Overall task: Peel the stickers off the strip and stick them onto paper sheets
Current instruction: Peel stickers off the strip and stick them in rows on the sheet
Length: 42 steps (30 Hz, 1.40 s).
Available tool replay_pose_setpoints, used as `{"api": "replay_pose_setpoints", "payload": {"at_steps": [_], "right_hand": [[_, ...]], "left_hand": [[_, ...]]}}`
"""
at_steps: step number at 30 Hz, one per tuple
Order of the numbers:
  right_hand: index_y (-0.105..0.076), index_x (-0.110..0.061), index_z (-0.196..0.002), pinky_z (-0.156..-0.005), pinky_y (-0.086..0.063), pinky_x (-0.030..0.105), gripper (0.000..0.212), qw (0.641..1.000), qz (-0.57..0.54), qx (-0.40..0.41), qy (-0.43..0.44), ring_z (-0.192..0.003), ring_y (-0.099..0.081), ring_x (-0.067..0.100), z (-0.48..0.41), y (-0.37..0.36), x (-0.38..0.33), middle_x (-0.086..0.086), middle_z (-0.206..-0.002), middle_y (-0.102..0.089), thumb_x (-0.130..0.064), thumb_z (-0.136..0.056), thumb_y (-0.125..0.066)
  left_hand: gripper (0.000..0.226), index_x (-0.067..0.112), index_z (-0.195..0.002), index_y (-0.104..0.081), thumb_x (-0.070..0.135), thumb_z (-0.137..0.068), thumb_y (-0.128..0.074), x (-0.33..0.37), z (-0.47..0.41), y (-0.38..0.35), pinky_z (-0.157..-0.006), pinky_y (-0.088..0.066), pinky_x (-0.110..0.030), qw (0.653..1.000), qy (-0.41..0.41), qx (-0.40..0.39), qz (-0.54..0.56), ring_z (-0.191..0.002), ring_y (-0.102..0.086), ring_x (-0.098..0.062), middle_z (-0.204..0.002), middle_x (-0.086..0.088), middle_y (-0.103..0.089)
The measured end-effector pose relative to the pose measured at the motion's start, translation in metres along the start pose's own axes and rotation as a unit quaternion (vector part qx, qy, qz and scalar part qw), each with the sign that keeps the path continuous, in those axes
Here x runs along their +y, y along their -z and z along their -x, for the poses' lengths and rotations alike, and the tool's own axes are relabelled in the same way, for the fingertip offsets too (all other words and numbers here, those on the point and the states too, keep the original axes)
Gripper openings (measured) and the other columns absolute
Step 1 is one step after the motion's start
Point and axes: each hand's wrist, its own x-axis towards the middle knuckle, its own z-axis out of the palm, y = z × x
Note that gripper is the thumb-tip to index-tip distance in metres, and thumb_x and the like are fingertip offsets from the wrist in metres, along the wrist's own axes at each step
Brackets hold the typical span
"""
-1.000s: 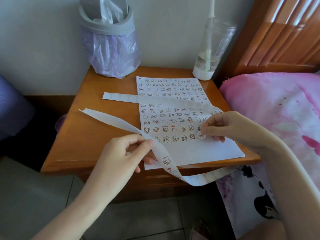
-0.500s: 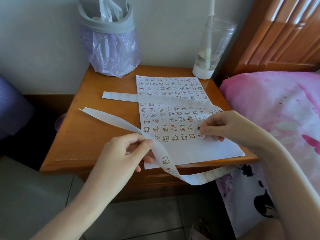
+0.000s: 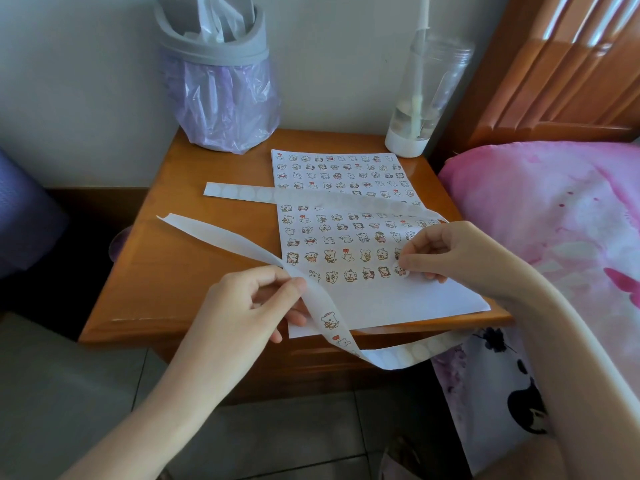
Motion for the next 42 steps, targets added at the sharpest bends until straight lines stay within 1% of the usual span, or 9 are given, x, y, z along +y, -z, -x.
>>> {"api": "replay_pose_setpoints", "payload": {"at_steps": [8, 13, 17, 20, 26, 33, 37, 39, 42], "right_hand": [[-0.068, -0.018, -0.078, -0.05, -0.045, 0.01, 0.005, 1.0, 0.007, 0.007, 0.009, -0.051, -0.055, -0.003, -0.001, -0.003, 0.0, -0.007, -0.072, -0.067, -0.016, -0.08, -0.072], [-0.068, -0.017, -0.078, -0.049, -0.043, 0.009, 0.011, 0.999, 0.023, 0.02, 0.016, -0.06, -0.053, 0.006, -0.002, -0.005, 0.003, -0.006, -0.073, -0.064, -0.021, -0.074, -0.077], [-0.06, -0.017, -0.089, -0.05, -0.044, 0.017, 0.022, 0.999, 0.028, 0.023, 0.027, -0.057, -0.051, 0.01, -0.004, -0.004, 0.006, -0.001, -0.068, -0.06, -0.018, -0.075, -0.076], [-0.055, -0.014, -0.096, -0.046, -0.042, 0.015, 0.027, 0.999, 0.013, 0.014, 0.032, -0.052, -0.049, 0.007, -0.004, -0.002, 0.009, -0.002, -0.064, -0.058, -0.012, -0.077, -0.074], [-0.055, -0.017, -0.096, -0.047, -0.042, 0.013, 0.036, 1.0, -0.004, -0.006, 0.015, -0.059, -0.048, 0.009, -0.004, 0.0, 0.01, -0.004, -0.068, -0.057, -0.018, -0.07, -0.08], [-0.055, -0.016, -0.099, -0.05, -0.043, 0.011, 0.032, 0.999, -0.015, -0.028, 0.011, -0.061, -0.05, 0.007, -0.004, 0.004, 0.012, 0.0, -0.075, -0.059, -0.013, -0.075, -0.076], [-0.057, -0.018, -0.093, -0.053, -0.041, 0.021, 0.033, 0.999, 0.031, 0.03, 0.02, -0.057, -0.047, 0.008, -0.009, -0.005, 0.012, -0.004, -0.067, -0.057, -0.029, -0.071, -0.079], [-0.057, -0.02, -0.092, -0.061, -0.041, 0.03, 0.027, 0.997, 0.054, 0.042, 0.024, -0.06, -0.048, 0.011, -0.009, -0.006, 0.013, -0.004, -0.067, -0.056, -0.028, -0.074, -0.077], [-0.056, -0.024, -0.091, -0.065, -0.042, 0.033, 0.018, 0.996, 0.069, 0.045, 0.034, -0.063, -0.049, 0.011, -0.005, -0.005, 0.011, -0.004, -0.072, -0.058, -0.027, -0.081, -0.07]], "left_hand": [[0.021, 0.018, -0.103, -0.068, 0.026, -0.087, -0.056, -0.002, -0.001, 0.0, -0.044, -0.043, -0.006, 1.0, -0.003, -0.003, -0.005, -0.054, -0.063, 0.005, -0.077, 0.011, -0.071], [0.021, 0.019, -0.103, -0.067, 0.026, -0.087, -0.056, -0.002, -0.001, 0.0, -0.045, -0.044, -0.006, 1.0, -0.004, -0.003, -0.017, -0.054, -0.062, 0.005, -0.077, 0.011, -0.071], [0.021, 0.019, -0.103, -0.067, 0.027, -0.087, -0.056, -0.002, -0.001, 0.0, -0.045, -0.044, -0.006, 1.0, -0.006, -0.002, -0.025, -0.053, -0.062, 0.005, -0.075, 0.011, -0.071], [0.02, 0.02, -0.101, -0.068, 0.028, -0.087, -0.057, -0.003, -0.002, 0.001, -0.045, -0.044, -0.006, 1.0, -0.003, -0.002, -0.027, -0.055, -0.064, 0.002, -0.074, 0.011, -0.071], [0.02, 0.02, -0.1, -0.068, 0.029, -0.087, -0.057, -0.004, -0.003, 0.001, -0.045, -0.044, -0.007, 0.999, -0.002, -0.005, -0.032, -0.058, -0.065, 0.0, -0.074, 0.012, -0.071], [0.018, 0.019, -0.098, -0.068, 0.028, -0.087, -0.057, -0.003, -0.002, 0.0, -0.045, -0.044, -0.006, 1.0, -0.004, -0.004, -0.03, -0.056, -0.064, 0.004, -0.074, 0.011, -0.071], [0.016, 0.021, -0.098, -0.067, 0.027, -0.087, -0.057, -0.003, -0.002, 0.0, -0.044, -0.044, -0.006, 1.0, -0.005, -0.002, -0.031, -0.055, -0.063, 0.003, -0.073, 0.012, -0.071], [0.015, 0.021, -0.096, -0.067, 0.027, -0.087, -0.057, -0.002, -0.001, 0.0, -0.044, -0.043, -0.006, 1.0, -0.007, -0.001, -0.028, -0.053, -0.063, 0.004, -0.071, 0.012, -0.071], [0.014, 0.023, -0.095, -0.067, 0.028, -0.087, -0.057, -0.002, -0.001, 0.001, -0.045, -0.044, -0.006, 1.0, -0.005, -0.001, -0.019, -0.053, -0.063, 0.001, -0.068, 0.01, -0.072]]}}
